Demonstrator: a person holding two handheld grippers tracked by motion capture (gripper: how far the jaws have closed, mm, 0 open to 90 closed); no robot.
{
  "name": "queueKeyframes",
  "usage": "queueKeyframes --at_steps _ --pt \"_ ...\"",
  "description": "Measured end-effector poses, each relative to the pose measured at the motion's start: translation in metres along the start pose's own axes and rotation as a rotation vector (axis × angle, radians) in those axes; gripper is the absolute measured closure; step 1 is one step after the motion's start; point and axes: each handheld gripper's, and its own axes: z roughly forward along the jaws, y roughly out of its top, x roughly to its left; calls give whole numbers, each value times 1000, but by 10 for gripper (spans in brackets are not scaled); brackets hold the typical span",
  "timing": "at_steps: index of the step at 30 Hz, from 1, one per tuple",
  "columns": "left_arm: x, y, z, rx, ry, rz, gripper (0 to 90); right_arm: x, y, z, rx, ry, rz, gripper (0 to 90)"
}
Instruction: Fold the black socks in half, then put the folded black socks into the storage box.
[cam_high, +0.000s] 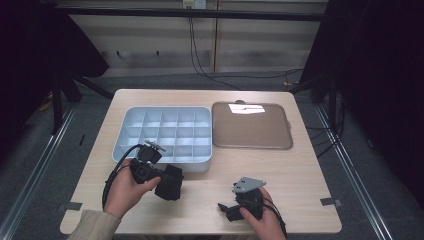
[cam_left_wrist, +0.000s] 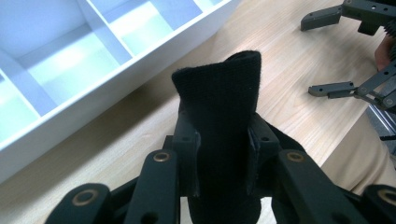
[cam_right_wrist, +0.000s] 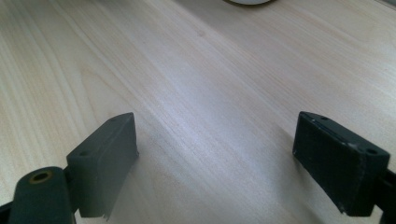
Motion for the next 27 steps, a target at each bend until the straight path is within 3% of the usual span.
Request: queueKeyframes --at_steps 27 --pt "25 3 -28 7 47 -30 703 0 0 0 2 0 3 134"
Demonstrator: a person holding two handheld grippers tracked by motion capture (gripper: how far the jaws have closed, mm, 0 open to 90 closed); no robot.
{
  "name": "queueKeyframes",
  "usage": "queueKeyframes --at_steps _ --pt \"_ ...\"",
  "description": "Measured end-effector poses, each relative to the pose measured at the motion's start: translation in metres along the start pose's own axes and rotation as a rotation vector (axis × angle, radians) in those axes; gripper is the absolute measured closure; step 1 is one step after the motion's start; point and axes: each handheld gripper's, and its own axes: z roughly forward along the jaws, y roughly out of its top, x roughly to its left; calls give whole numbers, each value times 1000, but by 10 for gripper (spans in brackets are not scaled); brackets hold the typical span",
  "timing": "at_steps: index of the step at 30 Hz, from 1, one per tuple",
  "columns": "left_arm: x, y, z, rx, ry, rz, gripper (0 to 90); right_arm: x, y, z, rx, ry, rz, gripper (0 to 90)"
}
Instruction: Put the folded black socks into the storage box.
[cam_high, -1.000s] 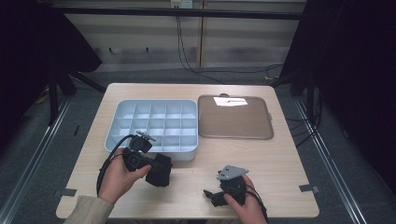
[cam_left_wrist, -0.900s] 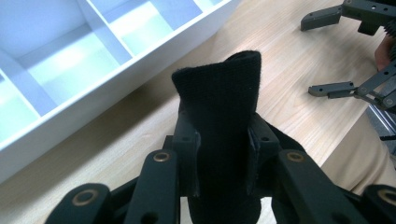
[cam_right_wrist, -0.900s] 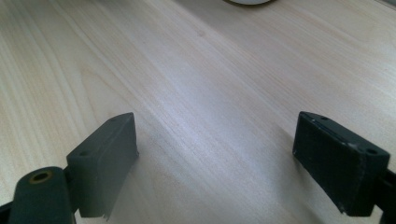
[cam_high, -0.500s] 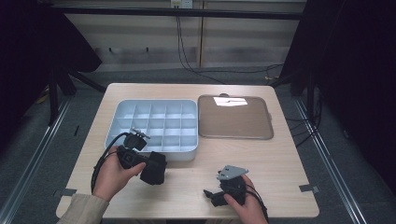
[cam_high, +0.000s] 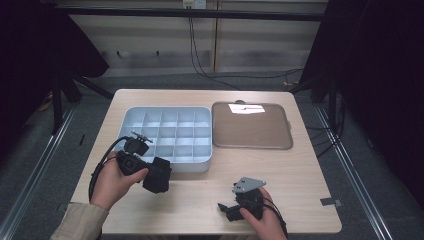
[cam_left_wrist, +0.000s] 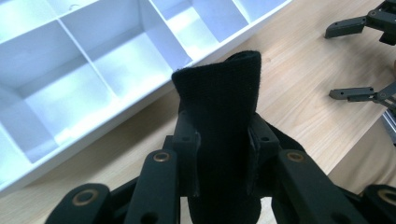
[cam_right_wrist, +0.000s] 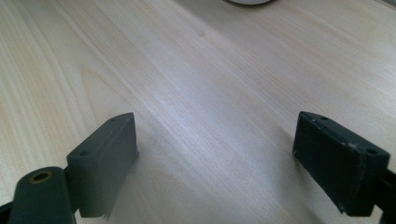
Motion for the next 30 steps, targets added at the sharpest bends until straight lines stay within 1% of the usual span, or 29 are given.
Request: queueKeyframes --at_steps 1,2,7,11,12,14,15,16,17,18,19,20,21,26,29,30 --pt "0 0 0 -4 5 -13 703 0 0 0 0 0 0 134" --pt "2 1 -1 -5 10 -17 703 0 0 0 0 0 -1 134" --pt "8 3 -6 -9 14 -21 703 0 0 0 0 0 0 134" --pt "11 6 -10 -13 16 -32 703 0 0 0 -1 0 2 134" --pt "11 6 -12 -18 16 -40 703 0 0 0 -1 0 2 134" --pt "12 8 -14 -23 16 -38 703 0 0 0 -1 0 1 134" --pt "13 8 -16 -17 15 -34 703 0 0 0 -1 0 2 134" --pt "13 9 -16 -21 15 -40 703 0 0 0 -1 0 2 134" --pt "14 10 -18 -13 15 -32 703 0 0 0 -1 0 2 134" --pt "14 11 -19 -16 19 -41 703 0 0 0 -1 0 2 134" --pt "15 11 -20 -9 19 -33 703 0 0 0 0 0 5 134" --pt "15 12 -21 -15 20 -42 703 0 0 0 0 0 5 134" --pt "17 12 -22 -8 19 -34 703 0 0 0 0 0 5 134" --pt "19 16 -30 -15 19 -40 703 0 0 0 -2 0 2 134" --pt "21 19 -34 -21 27 -48 703 0 0 0 -2 0 1 134" --pt "22 19 -35 -14 30 -43 703 0 0 0 -2 0 1 134"
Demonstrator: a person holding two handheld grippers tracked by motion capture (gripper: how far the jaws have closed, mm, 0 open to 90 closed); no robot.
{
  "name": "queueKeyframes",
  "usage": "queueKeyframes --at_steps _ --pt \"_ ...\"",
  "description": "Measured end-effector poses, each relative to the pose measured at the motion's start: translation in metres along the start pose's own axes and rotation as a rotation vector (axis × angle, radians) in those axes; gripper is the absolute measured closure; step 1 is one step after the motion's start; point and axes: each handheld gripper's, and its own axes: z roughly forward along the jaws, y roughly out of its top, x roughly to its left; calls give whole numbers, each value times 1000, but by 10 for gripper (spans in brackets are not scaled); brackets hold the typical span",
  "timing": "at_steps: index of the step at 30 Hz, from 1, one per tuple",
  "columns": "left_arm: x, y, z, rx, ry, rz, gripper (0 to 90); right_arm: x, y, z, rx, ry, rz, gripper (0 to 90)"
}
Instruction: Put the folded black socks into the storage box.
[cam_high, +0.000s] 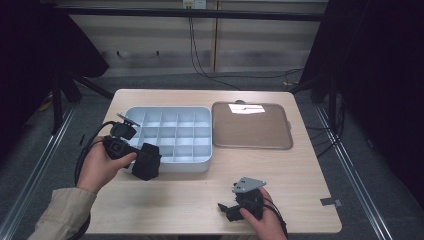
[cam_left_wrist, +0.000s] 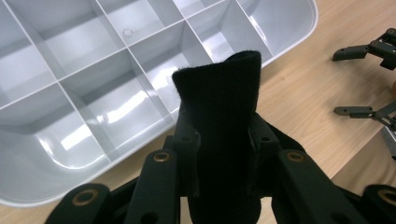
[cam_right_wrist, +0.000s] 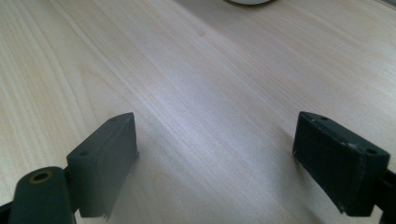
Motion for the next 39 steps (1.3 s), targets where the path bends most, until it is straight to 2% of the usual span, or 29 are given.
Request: queueKeyframes --at_steps 9,17,26,31,34,39 --pt "11 7 -8 -12 9 -27 703 0 0 0 0 0 0 134" --pt "17 14 -13 -14 34 -28 703 0 0 0 0 0 1 134" --pt "28 19 -10 -11 59 -47 703 0 0 0 0 0 1 134" --pt "32 21 -10 -10 71 -40 701 0 0 0 -1 -1 0 134" --pt "35 22 -10 -27 79 -62 701 0 0 0 0 -1 1 134" --pt "42 23 -11 -25 93 -68 701 0 0 0 -1 -1 0 134"
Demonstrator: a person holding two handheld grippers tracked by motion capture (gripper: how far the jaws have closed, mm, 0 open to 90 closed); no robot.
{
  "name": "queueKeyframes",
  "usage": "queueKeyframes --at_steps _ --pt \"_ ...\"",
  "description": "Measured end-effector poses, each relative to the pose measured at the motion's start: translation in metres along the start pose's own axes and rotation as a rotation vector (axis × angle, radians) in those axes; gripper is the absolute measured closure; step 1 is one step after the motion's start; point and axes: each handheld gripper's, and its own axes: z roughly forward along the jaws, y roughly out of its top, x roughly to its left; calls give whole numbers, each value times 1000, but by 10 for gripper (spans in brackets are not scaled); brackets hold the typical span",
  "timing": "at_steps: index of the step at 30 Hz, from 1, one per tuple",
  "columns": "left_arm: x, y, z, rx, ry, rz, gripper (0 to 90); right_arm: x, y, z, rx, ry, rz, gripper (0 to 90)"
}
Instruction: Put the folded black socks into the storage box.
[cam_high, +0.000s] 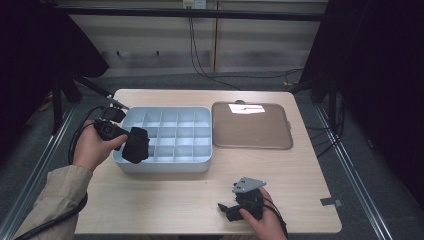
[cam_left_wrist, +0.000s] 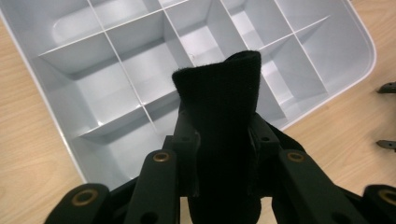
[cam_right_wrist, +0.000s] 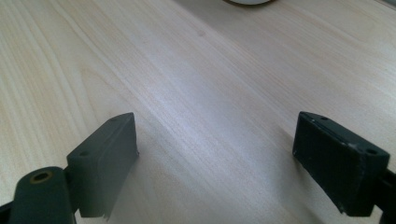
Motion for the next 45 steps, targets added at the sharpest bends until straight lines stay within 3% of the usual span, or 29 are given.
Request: queueKeyframes --at_steps 13,20,26,31,45 --pt "17 -1 3 -6 33 -25 699 0 0 0 0 0 0 134" --pt "28 -6 8 -13 41 -71 699 0 0 0 0 0 0 134" --pt "34 -9 13 -16 65 -70 697 0 0 0 0 0 0 134" --pt "39 -13 18 -25 73 -99 695 0 0 0 0 0 -1 134" --pt "48 -24 34 11 89 -111 686 0 0 0 0 0 0 134"
